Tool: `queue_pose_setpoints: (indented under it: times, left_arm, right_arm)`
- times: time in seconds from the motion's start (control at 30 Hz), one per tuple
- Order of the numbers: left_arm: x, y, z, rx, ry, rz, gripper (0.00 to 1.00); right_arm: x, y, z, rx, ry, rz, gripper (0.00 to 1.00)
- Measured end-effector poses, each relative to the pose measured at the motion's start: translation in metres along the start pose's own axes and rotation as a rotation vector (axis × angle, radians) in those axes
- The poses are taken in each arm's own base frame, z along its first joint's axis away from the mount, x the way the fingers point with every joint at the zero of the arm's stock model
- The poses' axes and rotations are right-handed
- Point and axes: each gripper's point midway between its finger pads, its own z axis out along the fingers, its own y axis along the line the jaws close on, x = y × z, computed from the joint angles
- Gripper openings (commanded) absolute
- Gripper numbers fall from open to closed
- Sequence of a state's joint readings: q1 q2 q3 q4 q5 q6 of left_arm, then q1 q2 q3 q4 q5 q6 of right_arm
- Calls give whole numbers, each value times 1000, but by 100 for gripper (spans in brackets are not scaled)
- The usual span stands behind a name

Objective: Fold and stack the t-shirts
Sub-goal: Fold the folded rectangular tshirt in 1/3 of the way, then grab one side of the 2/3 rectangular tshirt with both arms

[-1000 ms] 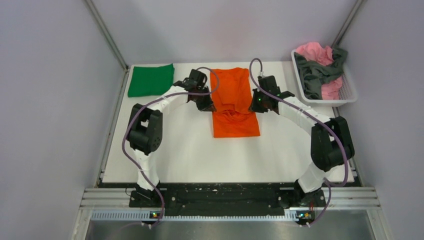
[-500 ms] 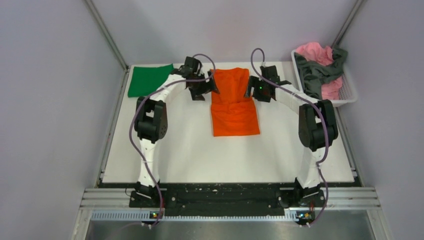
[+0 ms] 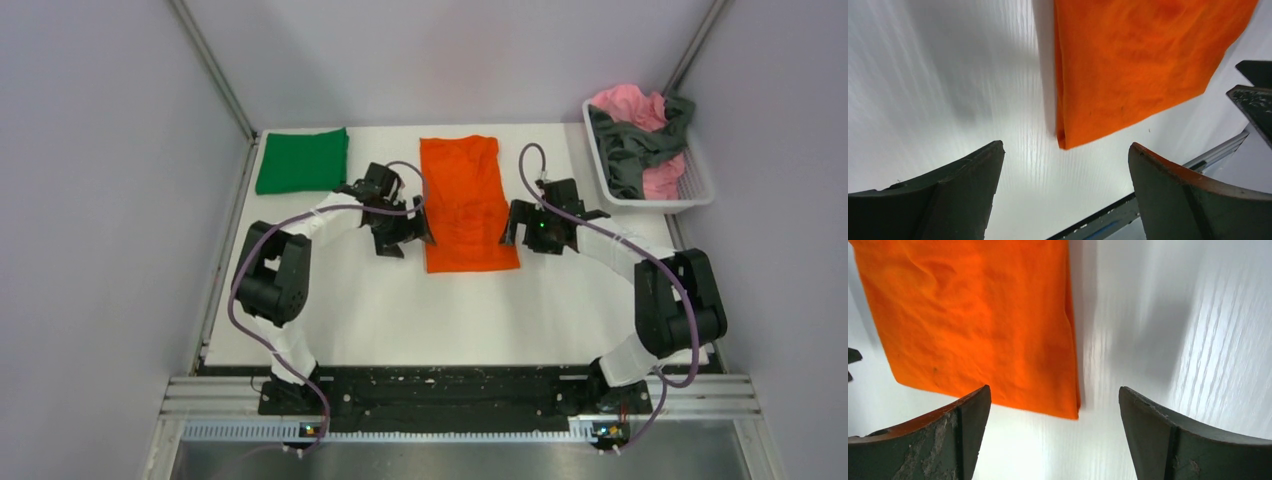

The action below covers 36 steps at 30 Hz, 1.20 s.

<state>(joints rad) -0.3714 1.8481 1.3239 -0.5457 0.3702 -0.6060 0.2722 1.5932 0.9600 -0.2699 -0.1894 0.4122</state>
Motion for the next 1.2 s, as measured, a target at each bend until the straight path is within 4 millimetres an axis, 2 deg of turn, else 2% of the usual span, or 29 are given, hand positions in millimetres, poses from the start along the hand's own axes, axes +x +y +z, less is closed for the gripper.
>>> queue_pose_setpoints:
  times: [0.1,0.17,0.23,0.4,0.5,0.63,0.8,0.87,0.97,1.03,1.13,1.2]
  left_arm:
    - [41,3,9,-19,71,-2,99]
    - [58,2,14,-26,102,-4,94]
    - [66,2,19,-27,112,-13,89]
    - [65,-3,24,-24,86,-24,79]
    - [62,-8,28,-14,65,-33,63]
    - [64,-5,37,-21,59,-53,47]
    - [71,0,42,-38,67,-72,40]
    - [71,0,44,-36,64,-73,36]
    - [71,0,45,-40,61,-81,30]
    - [72,1,46,-41,61,-87,23]
    - [71,2,48,-48,56,-90,3]
    - [71,2,49,-48,55,-93,0]
  right_arm:
    - [25,-9,-8,17,41,14,95]
    - [35,-12,-10,23,56,25,91]
    - [43,-15,-10,31,73,42,88]
    - [56,-21,-8,50,97,84,73]
    - [59,-22,-6,49,97,94,64]
    - [58,-21,-4,40,81,104,52]
    - [59,-22,-1,32,68,104,48]
    - [59,-21,0,22,62,103,41]
    - [60,-21,2,15,56,102,37]
    - [61,-20,3,7,56,107,33]
    - [62,-19,4,-6,53,108,19]
    - [65,-18,5,-14,58,113,6]
